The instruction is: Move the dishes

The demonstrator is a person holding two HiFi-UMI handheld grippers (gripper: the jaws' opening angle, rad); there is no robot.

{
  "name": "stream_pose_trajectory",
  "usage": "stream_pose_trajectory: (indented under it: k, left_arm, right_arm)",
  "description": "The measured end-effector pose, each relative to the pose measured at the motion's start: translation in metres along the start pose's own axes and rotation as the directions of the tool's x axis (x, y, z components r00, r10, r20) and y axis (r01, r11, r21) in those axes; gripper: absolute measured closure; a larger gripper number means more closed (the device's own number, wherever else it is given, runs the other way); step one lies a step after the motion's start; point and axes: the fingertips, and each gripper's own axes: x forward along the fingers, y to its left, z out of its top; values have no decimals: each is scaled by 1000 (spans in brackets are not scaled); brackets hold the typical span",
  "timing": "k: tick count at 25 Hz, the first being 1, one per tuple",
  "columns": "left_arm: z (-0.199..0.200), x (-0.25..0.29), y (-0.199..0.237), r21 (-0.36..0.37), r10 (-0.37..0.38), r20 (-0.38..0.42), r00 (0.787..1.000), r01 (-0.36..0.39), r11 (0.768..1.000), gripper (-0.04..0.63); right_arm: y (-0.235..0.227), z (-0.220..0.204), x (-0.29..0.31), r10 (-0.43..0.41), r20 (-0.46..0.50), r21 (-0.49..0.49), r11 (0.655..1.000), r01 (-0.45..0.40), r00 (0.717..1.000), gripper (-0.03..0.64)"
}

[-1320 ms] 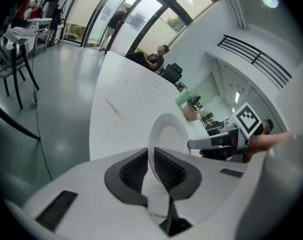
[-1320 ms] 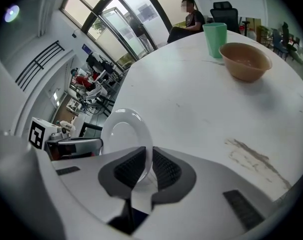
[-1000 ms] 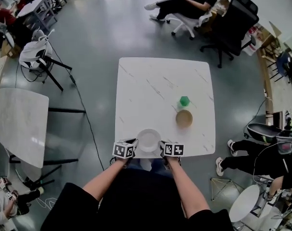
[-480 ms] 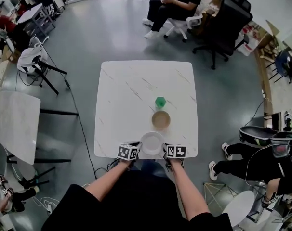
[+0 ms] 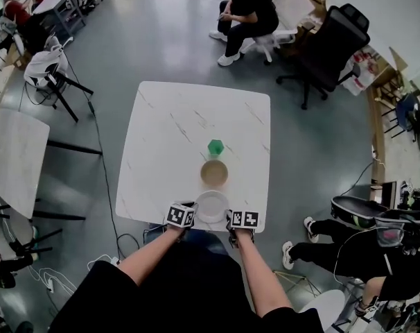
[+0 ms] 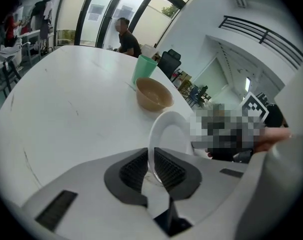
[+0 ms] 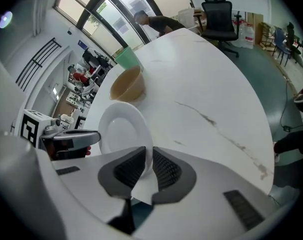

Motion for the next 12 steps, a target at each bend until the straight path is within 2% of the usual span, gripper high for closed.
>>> stream_pose_trajectory:
  k: [4,7,12]
  left_arm:
    - [0,7,6,-73,32,1,999,-32,997,543]
    - [-2,8,8,-64,48,5,999,-48,997,543]
    - [-3,14,12,-37,34,-12,999,-35,999,543]
  right_arm:
    - [-3,0,6,3,-11,20,1000,-3,1000,558]
    - [-2,1,7,9,-18,6,1000,-9,1000,557]
    - [-1,6,8,3,-8,4,1000,-3,1000,557]
